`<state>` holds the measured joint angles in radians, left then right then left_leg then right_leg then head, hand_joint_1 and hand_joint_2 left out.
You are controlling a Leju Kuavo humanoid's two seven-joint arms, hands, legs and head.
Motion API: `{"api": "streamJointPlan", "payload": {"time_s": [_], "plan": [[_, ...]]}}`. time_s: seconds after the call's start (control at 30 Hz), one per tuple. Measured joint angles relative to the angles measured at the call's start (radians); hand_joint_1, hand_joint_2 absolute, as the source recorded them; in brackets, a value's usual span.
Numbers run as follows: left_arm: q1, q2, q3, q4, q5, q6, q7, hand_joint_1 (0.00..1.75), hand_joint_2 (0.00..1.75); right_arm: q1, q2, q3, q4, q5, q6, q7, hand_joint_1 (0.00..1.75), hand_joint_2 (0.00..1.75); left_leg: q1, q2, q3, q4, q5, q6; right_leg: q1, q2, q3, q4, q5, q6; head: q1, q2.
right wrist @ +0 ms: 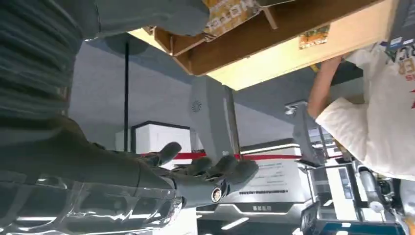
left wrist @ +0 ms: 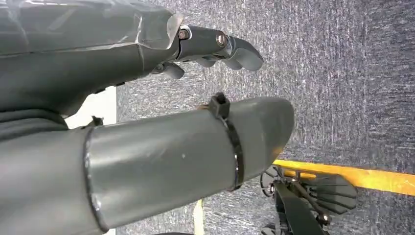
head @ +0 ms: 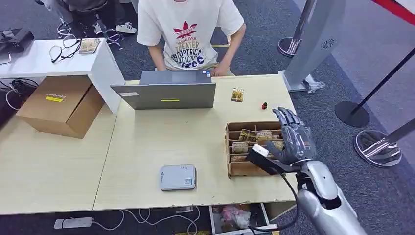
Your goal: Pass the card to the sensor for recognition and then transmit it.
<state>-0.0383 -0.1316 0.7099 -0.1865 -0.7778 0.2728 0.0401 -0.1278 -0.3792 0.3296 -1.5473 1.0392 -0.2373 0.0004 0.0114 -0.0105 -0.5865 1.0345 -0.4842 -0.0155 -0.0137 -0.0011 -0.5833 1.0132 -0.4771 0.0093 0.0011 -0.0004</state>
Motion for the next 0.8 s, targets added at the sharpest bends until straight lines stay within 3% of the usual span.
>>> {"api": "streamJointPlan", "payload": {"time_s": [0.13, 0.17, 0.2, 0.33, 0.47, 0.67, 0.7, 0.8], "plan": [[0.000, 0.000, 0.000, 0.000, -0.003, 0.000, -0.008, 0.00, 0.00, 0.051, -0.011, -0.031, -0.046, 0.019, 0.005, 0.019, 0.80, 1.75, 0.000, 0.000, 0.000, 0.000, 0.000, 0.000, 0.000, 0.000, 0.000, 0.000, 0.000, 0.000, 0.000, 0.000], [0.000, 0.000, 0.000, 0.000, -0.005, 0.000, -0.008, 0.00, 0.00, 0.062, -0.011, -0.037, -0.054, 0.022, 0.006, 0.019, 0.99, 1.75, 0.000, 0.000, 0.000, 0.000, 0.000, 0.000, 0.000, 0.000, 0.000, 0.000, 0.000, 0.000, 0.000, 0.000], [0.000, 0.000, 0.000, 0.000, -0.005, 0.006, -0.011, 0.00, 0.00, 0.072, -0.011, -0.044, -0.063, 0.027, 0.007, 0.023, 1.01, 1.75, 0.000, 0.000, 0.000, 0.000, 0.000, 0.000, 0.000, 0.000, 0.000, 0.000, 0.000, 0.000, 0.000, 0.000], [-0.001, -0.007, 0.000, 0.000, -0.005, 0.032, -0.021, 0.00, 0.00, 0.099, -0.012, -0.059, -0.086, 0.033, 0.015, 0.026, 0.84, 1.75, 0.000, 0.000, 0.000, 0.000, -0.001, 0.000, 0.000, 0.000, 0.000, 0.000, 0.000, 0.000, 0.000, 0.000], [-0.001, -0.015, 0.000, 0.000, -0.005, 0.039, -0.024, 0.00, 0.00, 0.111, -0.012, -0.068, -0.101, 0.041, 0.029, 0.021, 0.91, 1.75, 0.000, 0.000, 0.000, 0.000, -0.001, 0.000, 0.000, 0.000, 0.000, 0.000, 0.000, 0.000, 0.000, 0.000], [-0.001, -0.015, 0.000, 0.000, -0.005, 0.039, -0.025, 0.00, 0.00, 0.111, -0.011, -0.069, -0.101, 0.041, 0.048, 0.006, 0.89, 1.75, 0.000, 0.000, 0.000, 0.000, 0.000, 0.000, 0.000, 0.000, 0.000, 0.000, 0.000, 0.000, 0.000, 0.000], [-0.001, -0.015, 0.000, 0.000, -0.005, 0.039, -0.025, 0.00, 0.00, 0.110, -0.010, -0.069, -0.101, 0.041, 0.052, 0.005, 0.80, 1.75, 0.000, 0.000, 0.000, 0.000, 0.000, 0.000, 0.000, 0.000, 0.000, 0.000, 0.000, 0.000, 0.000, 0.000], [-0.002, -0.016, 0.000, 0.000, -0.006, 0.039, -0.025, 0.00, 0.00, 0.109, -0.010, -0.069, -0.101, 0.038, 0.056, -0.002, 0.84, 1.75, 0.000, 0.000, 0.000, 0.000, 0.000, 0.000, 0.000, 0.000, 0.000, 0.000, 0.000, 0.000, 0.000, 0.000]]}}
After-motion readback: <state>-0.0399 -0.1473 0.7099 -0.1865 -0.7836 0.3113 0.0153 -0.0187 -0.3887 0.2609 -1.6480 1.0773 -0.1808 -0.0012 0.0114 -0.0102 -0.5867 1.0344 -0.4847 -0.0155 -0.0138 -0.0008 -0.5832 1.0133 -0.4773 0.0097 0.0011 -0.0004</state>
